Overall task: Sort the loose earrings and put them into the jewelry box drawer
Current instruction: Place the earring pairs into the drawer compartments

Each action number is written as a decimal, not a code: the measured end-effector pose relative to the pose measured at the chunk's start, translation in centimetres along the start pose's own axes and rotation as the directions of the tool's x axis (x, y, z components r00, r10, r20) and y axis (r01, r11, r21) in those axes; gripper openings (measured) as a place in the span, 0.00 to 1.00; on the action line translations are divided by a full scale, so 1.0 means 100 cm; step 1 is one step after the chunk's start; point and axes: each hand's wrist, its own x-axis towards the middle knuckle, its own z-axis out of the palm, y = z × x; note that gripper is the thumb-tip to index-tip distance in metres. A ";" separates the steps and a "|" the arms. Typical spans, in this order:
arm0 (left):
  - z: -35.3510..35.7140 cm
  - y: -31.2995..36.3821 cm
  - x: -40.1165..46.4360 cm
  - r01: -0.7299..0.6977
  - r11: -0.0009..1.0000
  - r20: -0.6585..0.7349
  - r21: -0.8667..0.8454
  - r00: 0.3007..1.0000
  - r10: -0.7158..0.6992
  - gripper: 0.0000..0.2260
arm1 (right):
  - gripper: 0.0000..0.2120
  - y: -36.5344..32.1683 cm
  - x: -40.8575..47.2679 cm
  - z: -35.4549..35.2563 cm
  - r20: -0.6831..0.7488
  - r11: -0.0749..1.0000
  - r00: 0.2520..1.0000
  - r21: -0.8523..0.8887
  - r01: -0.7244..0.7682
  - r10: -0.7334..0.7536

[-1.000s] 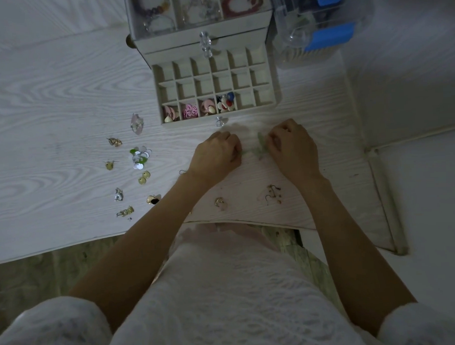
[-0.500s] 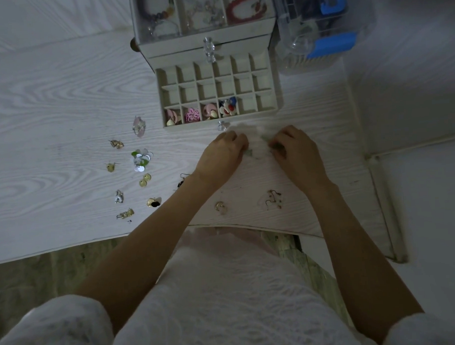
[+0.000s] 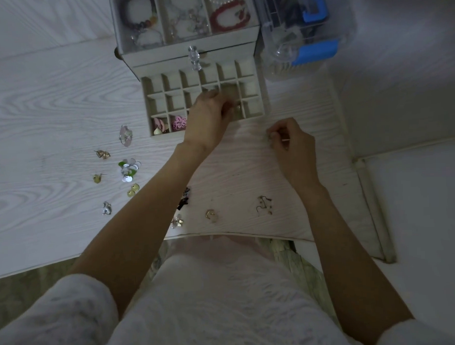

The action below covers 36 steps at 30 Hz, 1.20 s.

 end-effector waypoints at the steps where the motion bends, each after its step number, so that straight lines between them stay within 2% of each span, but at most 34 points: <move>1: 0.001 0.000 0.002 -0.003 1.000 0.019 0.031 1.000 0.002 0.08 | 0.04 -0.005 0.004 -0.001 -0.008 1.000 1.000 0.013 0.013 -0.013; 5: 0.000 0.002 0.004 0.006 0.999 0.058 0.045 0.998 -0.009 0.10 | 0.03 -0.024 0.025 0.001 -0.033 0.996 0.996 0.038 0.086 -0.085; 10: -0.004 -0.009 -0.019 -0.034 0.982 -0.100 0.184 0.994 0.053 0.07 | 0.04 -0.040 0.054 0.020 -0.044 0.987 0.987 0.029 0.157 -0.155; 13: -0.003 -0.017 -0.030 -0.087 0.959 -0.087 0.269 0.990 0.114 0.08 | 0.05 -0.037 0.067 0.039 0.072 0.979 0.980 -0.071 0.189 -0.184; 17: -0.003 -0.021 -0.033 -0.175 0.941 -0.071 0.288 0.976 0.204 0.09 | 0.08 -0.031 0.069 0.049 0.189 0.945 0.960 -0.215 0.247 -0.208; 21: -0.004 -0.020 -0.036 -0.187 0.941 -0.048 0.284 0.977 0.208 0.10 | 0.14 -0.024 0.062 0.045 0.276 0.857 0.927 -0.381 0.347 -0.253; 24: -0.009 -0.011 -0.039 -0.206 0.942 -0.079 0.266 0.969 0.234 0.09 | 0.20 -0.021 0.052 0.036 0.366 0.795 0.886 -0.425 0.432 -0.285; 26: -0.014 -0.002 -0.046 -0.211 0.953 -0.125 0.216 0.962 0.241 0.09 | 0.22 -0.019 0.040 0.025 0.393 0.814 0.886 -0.412 0.409 -0.246; 28: -0.021 0.004 -0.058 -0.202 0.970 -0.129 0.134 0.967 0.220 0.10 | 0.20 -0.014 0.021 0.010 0.329 0.869 0.913 -0.347 0.354 -0.240; 31: -0.029 0.008 -0.084 -0.181 0.982 -0.070 0.059 0.980 0.185 0.11 | 0.13 -0.003 -0.018 -0.014 0.204 0.925 0.960 -0.288 0.248 -0.194; 36: -0.022 0.007 -0.133 -0.108 0.994 0.082 0.032 0.991 0.105 0.12 | 0.12 0.021 -0.085 -0.025 0.225 0.963 0.974 -0.263 0.068 -0.007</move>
